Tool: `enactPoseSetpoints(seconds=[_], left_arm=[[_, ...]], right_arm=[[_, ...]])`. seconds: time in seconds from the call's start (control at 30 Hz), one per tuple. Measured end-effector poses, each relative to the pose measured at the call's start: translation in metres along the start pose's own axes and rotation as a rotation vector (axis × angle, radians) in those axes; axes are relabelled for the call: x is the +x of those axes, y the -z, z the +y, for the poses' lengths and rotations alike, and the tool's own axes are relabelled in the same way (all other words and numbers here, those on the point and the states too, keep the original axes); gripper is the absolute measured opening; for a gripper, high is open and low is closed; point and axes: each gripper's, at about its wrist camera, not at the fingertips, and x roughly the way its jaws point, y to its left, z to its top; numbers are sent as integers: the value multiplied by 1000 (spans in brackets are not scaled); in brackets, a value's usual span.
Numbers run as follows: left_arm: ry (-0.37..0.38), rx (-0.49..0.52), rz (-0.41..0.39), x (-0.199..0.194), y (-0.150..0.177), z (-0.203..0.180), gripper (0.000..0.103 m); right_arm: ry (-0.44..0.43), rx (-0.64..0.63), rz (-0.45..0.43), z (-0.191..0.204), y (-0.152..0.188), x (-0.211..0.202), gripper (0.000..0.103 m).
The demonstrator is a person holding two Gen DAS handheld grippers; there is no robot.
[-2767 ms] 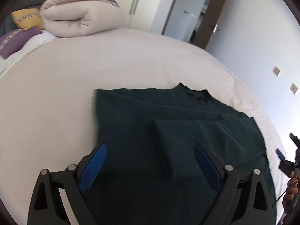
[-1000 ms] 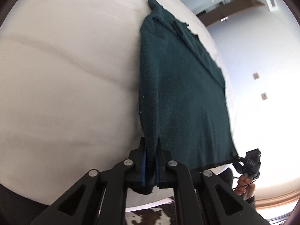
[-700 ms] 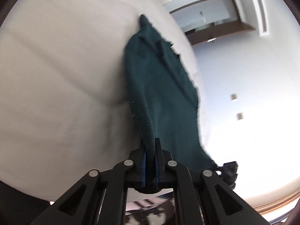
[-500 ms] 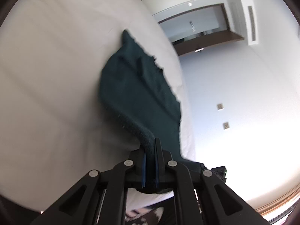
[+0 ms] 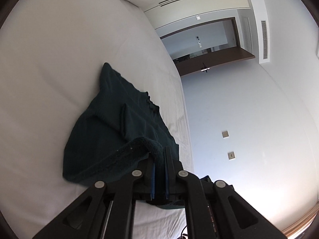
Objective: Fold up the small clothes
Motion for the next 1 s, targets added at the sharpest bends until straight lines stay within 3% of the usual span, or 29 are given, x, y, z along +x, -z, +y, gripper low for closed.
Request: enactPoseSetpoints(seconds=[0.27, 0.4, 0.5, 0.53, 0.6, 0.63, 0.67, 0.83, 1.0], left_arm=[[-33, -3, 8, 62, -57, 0, 6], [-79, -1, 34, 86, -66, 14, 6], [-111, 3, 49, 90, -55, 30, 6], [-123, 3, 51, 88, -51, 36, 6], [-139, -26, 50, 81, -43, 51, 6], [-139, -38, 46, 76, -41, 57, 6], [-142, -47, 42, 71, -38, 63, 6], [-147, -63, 35, 61, -35, 73, 6], [-149, -61, 37, 58, -35, 76, 6]], right_arm=[[59, -19, -23, -6, -68, 63, 7], [57, -87, 12, 0, -73, 83, 7], [226, -253, 110, 15, -50, 93, 7], [295, -335, 140, 19, -40, 97, 9], [364, -413, 200, 14, -24, 102, 27], [373, -410, 234, 7, -18, 104, 52], [370, -395, 256, 0, -14, 104, 66], [373, -356, 244, -20, -25, 109, 66], [393, -360, 329, -42, -19, 138, 66]])
